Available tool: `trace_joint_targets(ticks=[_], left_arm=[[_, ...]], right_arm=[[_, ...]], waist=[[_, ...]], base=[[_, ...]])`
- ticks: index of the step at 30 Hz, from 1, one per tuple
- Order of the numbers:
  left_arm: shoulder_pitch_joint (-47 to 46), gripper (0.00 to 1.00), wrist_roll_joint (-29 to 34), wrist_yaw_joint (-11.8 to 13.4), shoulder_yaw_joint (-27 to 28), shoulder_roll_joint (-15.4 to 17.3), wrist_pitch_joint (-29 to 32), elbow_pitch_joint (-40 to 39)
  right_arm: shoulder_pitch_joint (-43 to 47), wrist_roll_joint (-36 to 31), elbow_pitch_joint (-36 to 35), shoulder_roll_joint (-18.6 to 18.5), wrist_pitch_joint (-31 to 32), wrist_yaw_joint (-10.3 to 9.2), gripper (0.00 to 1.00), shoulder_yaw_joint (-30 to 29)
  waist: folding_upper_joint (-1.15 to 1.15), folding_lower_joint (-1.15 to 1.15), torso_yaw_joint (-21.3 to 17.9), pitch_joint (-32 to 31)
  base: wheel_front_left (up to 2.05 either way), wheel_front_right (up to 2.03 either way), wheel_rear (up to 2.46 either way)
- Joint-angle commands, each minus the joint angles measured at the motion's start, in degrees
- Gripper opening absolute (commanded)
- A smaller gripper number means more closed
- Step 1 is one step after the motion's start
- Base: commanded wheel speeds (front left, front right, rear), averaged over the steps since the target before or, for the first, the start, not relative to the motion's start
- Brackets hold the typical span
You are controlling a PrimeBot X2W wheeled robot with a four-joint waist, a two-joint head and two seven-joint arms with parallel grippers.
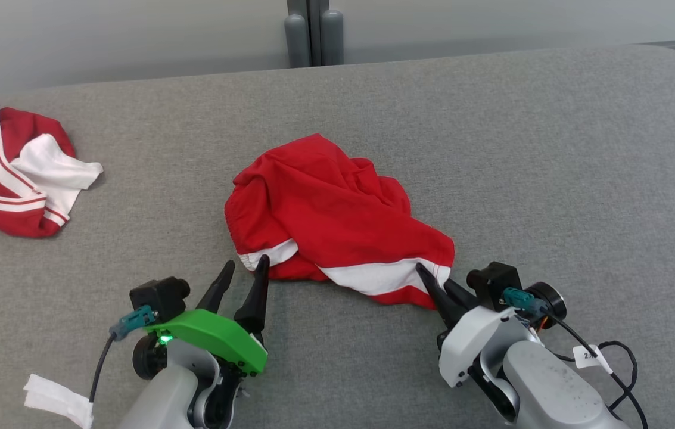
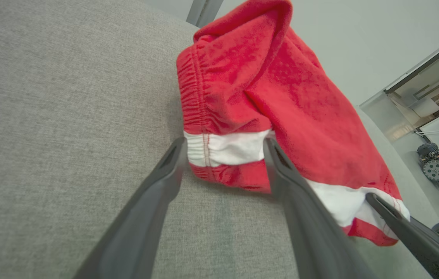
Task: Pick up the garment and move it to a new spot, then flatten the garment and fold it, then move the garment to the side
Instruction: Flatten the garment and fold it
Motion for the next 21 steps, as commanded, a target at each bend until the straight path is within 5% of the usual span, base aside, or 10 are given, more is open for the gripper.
trace_joint_targets(ticks=[1,9,21], left_arm=[[-1.5,1.0,-2.4,-0.3,-1.0,1.0,0.3,0.8],[-5.0,1.0,-12.3,-0.3,-9.3,6.1,-0.8,3.7],[-7.9,1.0,-22.5,-0.3,-19.2,12.4,-3.6,-4.0]], right_arm=[[-0.9,-0.4,-0.2,-0.2,0.0,-0.06,0.0,-0.2],[-1.6,-1.3,-0.4,-0.2,0.0,-0.06,0.0,0.1],[-2.0,-2.3,-0.4,-0.3,0.0,-0.06,0.0,-1.0]], waist=[[0.0,0.0,-1.2,1.2],[0.0,0.0,-2.7,2.8],[0.0,0.0,-3.0,3.5]], base=[[0.0,0.0,0.0],[0.0,0.0,0.0],[0.0,0.0,0.0]])
